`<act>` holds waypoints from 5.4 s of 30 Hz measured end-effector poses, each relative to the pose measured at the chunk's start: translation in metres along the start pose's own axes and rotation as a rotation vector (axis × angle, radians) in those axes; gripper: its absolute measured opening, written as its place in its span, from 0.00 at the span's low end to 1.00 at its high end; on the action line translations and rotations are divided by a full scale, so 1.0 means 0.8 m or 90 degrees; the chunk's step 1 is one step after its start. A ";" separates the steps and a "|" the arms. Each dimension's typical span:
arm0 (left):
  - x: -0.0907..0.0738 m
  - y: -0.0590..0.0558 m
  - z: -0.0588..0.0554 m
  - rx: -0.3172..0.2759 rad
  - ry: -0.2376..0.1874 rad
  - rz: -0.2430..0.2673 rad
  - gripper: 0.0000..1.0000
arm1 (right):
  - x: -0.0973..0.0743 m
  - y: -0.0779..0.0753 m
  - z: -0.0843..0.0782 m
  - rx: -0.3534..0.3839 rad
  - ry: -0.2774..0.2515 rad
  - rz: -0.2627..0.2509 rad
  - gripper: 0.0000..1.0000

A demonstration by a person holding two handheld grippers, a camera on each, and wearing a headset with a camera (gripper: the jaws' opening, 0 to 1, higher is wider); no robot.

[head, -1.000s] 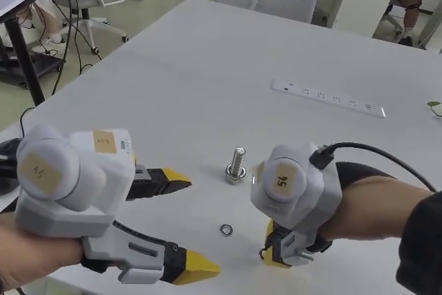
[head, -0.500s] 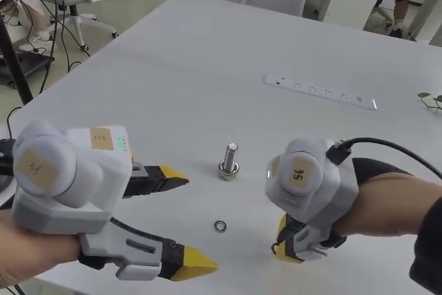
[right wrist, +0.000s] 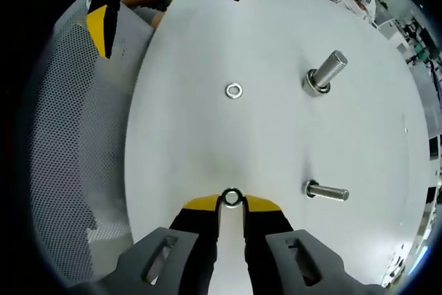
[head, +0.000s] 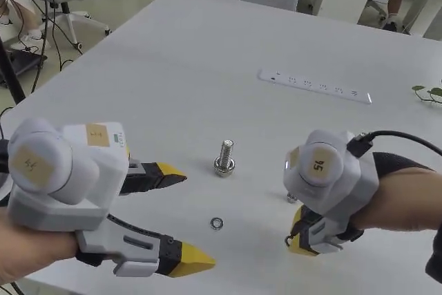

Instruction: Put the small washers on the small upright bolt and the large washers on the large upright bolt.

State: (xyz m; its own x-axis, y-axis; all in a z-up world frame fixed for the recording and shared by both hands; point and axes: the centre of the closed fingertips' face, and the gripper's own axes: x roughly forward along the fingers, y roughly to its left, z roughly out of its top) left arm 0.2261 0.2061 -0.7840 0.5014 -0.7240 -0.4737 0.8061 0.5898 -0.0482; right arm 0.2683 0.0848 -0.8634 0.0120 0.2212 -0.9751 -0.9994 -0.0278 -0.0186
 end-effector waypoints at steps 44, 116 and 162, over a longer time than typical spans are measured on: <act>0.004 0.003 -0.001 -0.001 0.009 -0.004 0.70 | -0.075 -0.068 -0.019 0.021 -0.006 -0.076 0.14; 0.002 0.009 -0.007 -0.026 0.014 0.010 0.71 | -0.014 -0.096 0.003 -0.027 0.031 -0.036 0.14; 0.001 0.012 -0.007 -0.026 0.016 0.014 0.70 | -0.011 -0.098 -0.018 0.012 0.022 -0.043 0.25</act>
State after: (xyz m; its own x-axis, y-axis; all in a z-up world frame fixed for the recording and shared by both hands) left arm 0.2321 0.2133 -0.7900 0.5103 -0.7023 -0.4964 0.7816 0.6195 -0.0730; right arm 0.3468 0.0712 -0.8565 0.0796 0.1882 -0.9789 -0.9968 0.0048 -0.0801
